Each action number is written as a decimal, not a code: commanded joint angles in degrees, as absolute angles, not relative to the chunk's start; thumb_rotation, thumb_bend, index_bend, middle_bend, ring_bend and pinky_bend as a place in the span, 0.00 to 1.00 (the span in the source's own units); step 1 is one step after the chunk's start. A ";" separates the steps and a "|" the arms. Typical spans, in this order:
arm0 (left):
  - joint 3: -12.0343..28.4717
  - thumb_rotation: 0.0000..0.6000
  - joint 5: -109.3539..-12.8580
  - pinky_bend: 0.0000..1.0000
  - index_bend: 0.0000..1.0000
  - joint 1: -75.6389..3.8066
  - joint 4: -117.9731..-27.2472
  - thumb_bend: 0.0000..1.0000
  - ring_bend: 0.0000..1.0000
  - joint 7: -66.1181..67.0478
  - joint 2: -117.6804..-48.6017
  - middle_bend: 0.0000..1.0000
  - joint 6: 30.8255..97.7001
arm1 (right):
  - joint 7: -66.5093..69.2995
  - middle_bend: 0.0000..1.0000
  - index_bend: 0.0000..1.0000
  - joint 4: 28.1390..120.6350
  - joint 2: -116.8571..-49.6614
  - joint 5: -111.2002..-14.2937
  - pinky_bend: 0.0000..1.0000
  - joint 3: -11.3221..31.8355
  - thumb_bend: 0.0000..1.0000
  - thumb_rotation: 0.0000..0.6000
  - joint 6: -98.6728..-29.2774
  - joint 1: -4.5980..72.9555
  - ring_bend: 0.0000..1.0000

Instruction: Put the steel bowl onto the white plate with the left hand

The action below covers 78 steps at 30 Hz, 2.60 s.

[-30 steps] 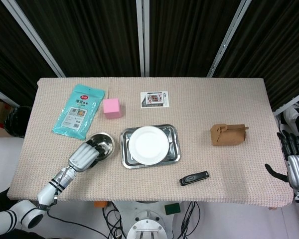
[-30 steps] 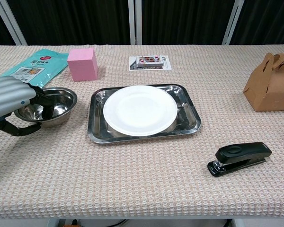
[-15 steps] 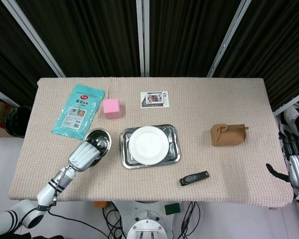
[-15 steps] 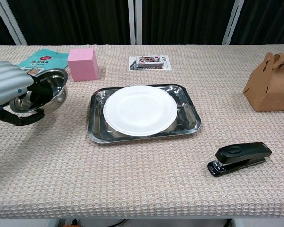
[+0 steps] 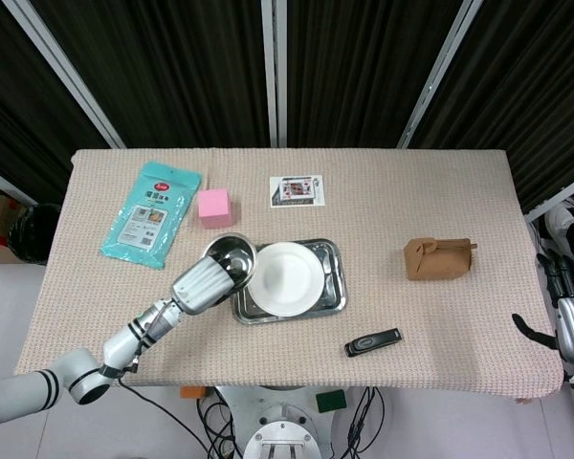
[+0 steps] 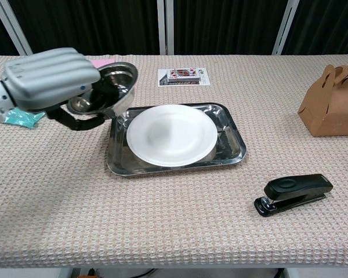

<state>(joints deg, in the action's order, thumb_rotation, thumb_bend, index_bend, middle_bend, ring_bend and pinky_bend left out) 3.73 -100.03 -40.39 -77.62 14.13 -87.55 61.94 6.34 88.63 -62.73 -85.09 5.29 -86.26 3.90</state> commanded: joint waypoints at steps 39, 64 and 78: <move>2.33 1.00 -97.45 0.58 0.50 -52.86 -67.39 0.41 0.50 17.62 -99.52 0.50 53.03 | 10.81 0.00 0.00 84.50 -63.23 -83.49 0.00 5.78 0.18 1.00 -85.28 3.55 0.00; -0.48 1.00 -94.15 0.43 0.36 -38.48 -80.90 0.35 0.33 25.18 -84.42 0.37 72.07 | 9.69 0.00 0.00 85.04 -63.81 -84.24 0.00 5.66 0.18 1.00 -84.82 4.12 0.00; -6.02 1.00 -82.24 0.20 0.22 -13.27 -82.00 0.01 0.13 13.23 -74.95 0.21 90.54 | 7.58 0.00 0.00 85.09 -64.79 -85.10 0.00 4.79 0.18 1.00 -85.05 3.97 0.00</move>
